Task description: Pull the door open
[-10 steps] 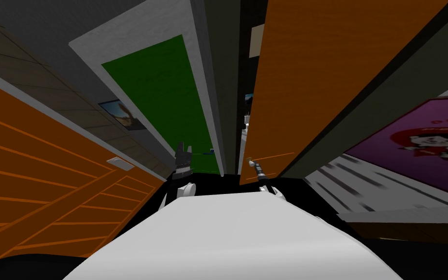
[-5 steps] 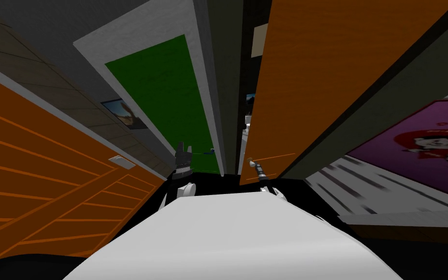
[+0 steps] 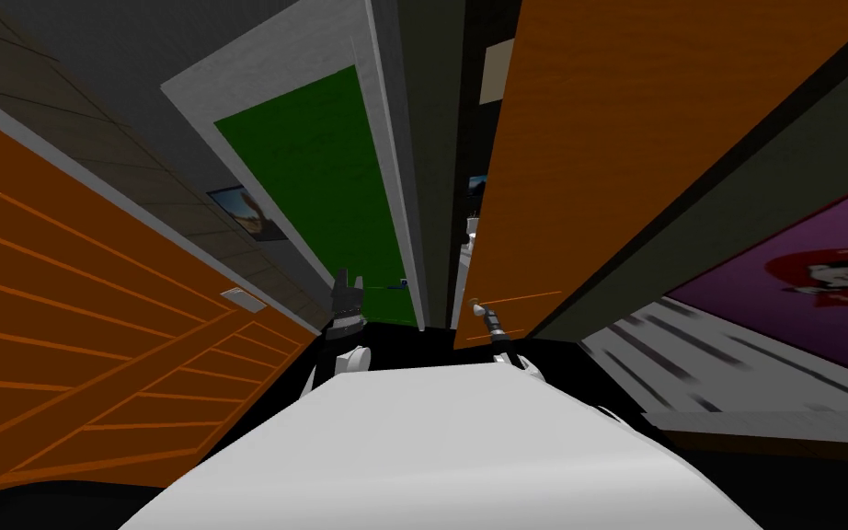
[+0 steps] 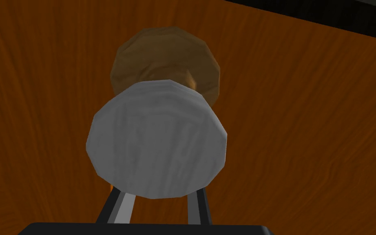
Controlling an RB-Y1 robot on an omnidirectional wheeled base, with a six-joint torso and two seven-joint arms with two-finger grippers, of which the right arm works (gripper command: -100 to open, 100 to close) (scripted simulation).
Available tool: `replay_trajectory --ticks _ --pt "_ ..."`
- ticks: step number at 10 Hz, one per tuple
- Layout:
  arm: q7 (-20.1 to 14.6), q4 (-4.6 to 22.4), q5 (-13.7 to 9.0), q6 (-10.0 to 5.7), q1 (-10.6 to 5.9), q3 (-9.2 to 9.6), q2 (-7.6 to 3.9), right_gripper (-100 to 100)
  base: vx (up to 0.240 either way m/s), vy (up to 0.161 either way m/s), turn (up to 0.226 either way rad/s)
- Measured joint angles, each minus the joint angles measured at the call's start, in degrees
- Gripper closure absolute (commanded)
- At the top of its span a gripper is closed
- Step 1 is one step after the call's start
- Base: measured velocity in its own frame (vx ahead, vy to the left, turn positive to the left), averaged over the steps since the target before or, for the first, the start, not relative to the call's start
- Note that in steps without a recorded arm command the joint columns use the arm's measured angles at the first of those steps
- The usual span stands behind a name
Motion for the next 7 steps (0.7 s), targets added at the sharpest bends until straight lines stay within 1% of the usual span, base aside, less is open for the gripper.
replay_trajectory --ticks 1,2,3,4,5,6,7 --pt "-1.04 0.69 -0.32 -0.13 -0.33 0.13 -0.12 100 -0.048 -0.012 0.063" --pt "-2.58 0.57 -0.74 0.0 -0.29 0.35 -0.32 100 -0.062 -0.03 0.107" --pt "-4.23 -0.4 -1.21 0.61 0.2 0.62 -0.51 100 -0.049 -0.032 0.037" --pt "-5.25 0.31 -1.43 0.24 -0.14 0.72 -0.4 100 -0.051 -0.025 0.071" --pt "-6.66 1.74 -1.82 -0.44 -0.81 0.94 -0.54 100 -0.039 -0.013 0.034" --pt "-7.58 0.39 -2.02 0.18 -0.03 1.07 -0.52 100 -0.041 -0.011 0.061" --pt "-9.01 2.65 -2.4 -0.55 -1.23 1.29 -0.76 100 -0.029 -0.016 0.039"
